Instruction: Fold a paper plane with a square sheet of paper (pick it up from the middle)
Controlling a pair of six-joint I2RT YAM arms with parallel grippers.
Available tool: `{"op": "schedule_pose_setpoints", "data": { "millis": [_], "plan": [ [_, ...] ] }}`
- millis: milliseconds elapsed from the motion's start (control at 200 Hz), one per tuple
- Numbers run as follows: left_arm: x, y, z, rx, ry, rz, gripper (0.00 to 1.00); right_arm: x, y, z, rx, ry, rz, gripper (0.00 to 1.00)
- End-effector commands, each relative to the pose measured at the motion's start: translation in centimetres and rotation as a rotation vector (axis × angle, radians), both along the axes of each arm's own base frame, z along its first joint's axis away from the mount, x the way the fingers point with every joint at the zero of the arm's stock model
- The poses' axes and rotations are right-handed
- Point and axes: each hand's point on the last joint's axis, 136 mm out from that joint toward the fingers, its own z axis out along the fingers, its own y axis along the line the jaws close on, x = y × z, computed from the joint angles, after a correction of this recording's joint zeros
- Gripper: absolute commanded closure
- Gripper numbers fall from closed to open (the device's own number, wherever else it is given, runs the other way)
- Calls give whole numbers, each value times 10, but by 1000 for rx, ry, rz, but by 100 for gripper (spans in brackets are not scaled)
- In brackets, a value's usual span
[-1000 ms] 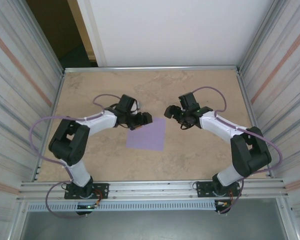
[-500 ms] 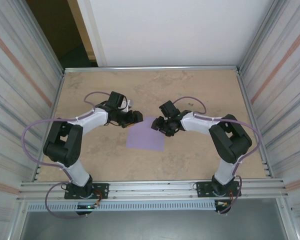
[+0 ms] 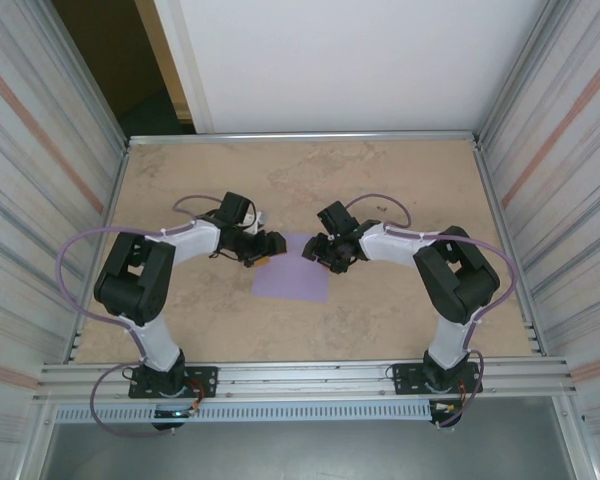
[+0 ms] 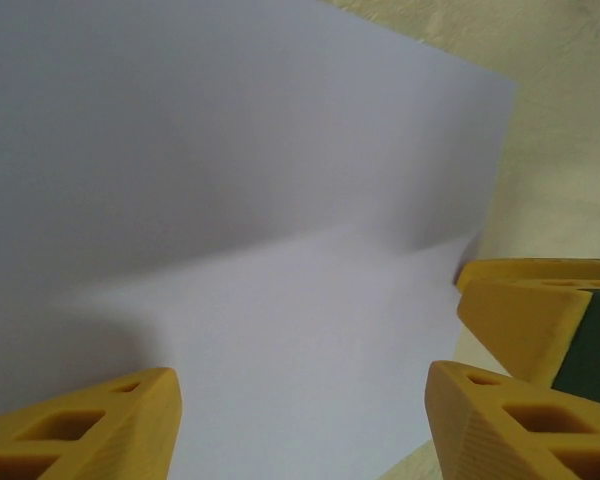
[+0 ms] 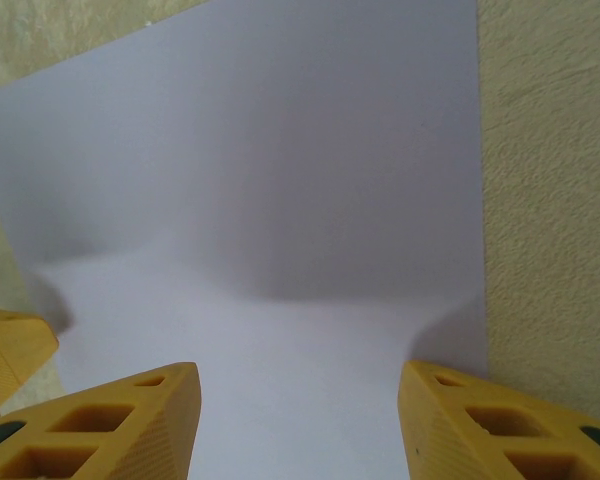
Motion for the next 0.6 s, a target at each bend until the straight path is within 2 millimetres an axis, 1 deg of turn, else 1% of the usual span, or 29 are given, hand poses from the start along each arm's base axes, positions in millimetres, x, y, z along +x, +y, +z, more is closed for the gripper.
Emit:
{"op": "schedule_pose_setpoints", "data": {
  "millis": [0, 190, 316, 431, 591],
  "plan": [
    [-8, 2, -13, 4, 46, 15, 33, 3, 0, -4, -7, 24, -18, 46],
    [-12, 5, -21, 18, 68, 26, 29, 3, -1, -10, -14, 35, -13, 46],
    [-15, 8, -28, 31, 85, 49, 19, 4, 0, -15, -11, 44, -12, 47],
    [-15, 6, -26, 8, 87, 63, 14, 6, 1, -17, 2, 47, -11, 47],
    [-14, 2, -19, -30, 79, 67, 13, 9, 6, -18, 32, 47, 1, 48]
  ]
}}
